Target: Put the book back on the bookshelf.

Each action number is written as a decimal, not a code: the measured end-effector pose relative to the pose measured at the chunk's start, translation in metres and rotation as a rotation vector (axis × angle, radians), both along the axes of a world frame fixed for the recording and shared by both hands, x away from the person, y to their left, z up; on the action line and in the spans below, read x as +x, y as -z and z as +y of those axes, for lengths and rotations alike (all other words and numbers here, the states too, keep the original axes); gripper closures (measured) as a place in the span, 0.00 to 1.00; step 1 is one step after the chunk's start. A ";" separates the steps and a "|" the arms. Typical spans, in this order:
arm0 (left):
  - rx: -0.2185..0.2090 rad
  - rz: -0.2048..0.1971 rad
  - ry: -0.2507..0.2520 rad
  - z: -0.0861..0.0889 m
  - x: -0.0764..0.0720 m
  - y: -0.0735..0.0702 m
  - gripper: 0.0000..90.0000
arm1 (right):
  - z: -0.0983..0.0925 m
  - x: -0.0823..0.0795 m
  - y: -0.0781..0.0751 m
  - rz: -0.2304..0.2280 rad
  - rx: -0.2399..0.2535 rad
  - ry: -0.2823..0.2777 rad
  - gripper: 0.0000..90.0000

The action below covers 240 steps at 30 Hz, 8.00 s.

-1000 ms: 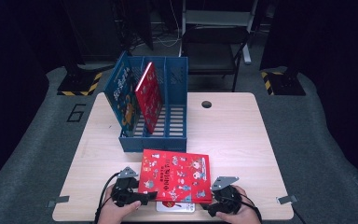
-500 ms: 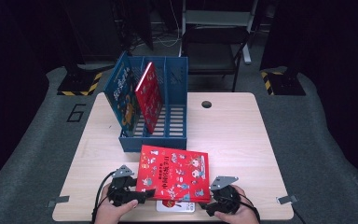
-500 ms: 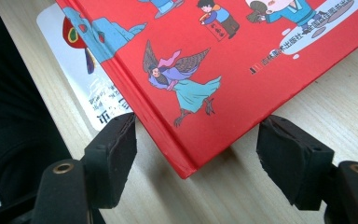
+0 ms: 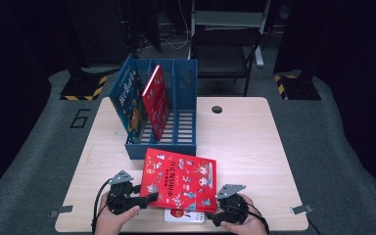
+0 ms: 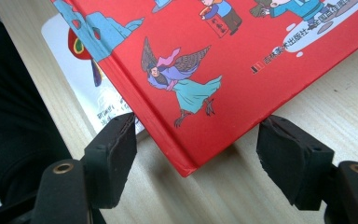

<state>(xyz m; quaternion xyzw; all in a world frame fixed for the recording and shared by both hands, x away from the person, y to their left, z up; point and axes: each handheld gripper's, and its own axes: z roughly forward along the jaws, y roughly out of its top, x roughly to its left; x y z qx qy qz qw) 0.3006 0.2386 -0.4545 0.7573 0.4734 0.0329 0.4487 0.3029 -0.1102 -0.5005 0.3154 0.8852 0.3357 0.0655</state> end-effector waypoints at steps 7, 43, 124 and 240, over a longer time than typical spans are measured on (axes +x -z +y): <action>-0.092 0.018 0.041 -0.004 -0.001 -0.007 0.47 | 0.003 0.000 -0.001 0.003 0.045 -0.007 0.31; -0.077 -0.010 0.016 -0.013 -0.005 -0.041 0.68 | 0.019 -0.003 0.004 0.046 0.083 -0.017 0.37; -0.098 -0.136 0.032 -0.016 -0.001 -0.110 0.77 | 0.019 -0.011 -0.025 -0.165 0.286 0.074 0.43; -0.105 -0.146 -0.171 0.067 0.068 -0.170 0.77 | 0.108 0.095 -0.080 -0.243 0.288 -0.045 0.44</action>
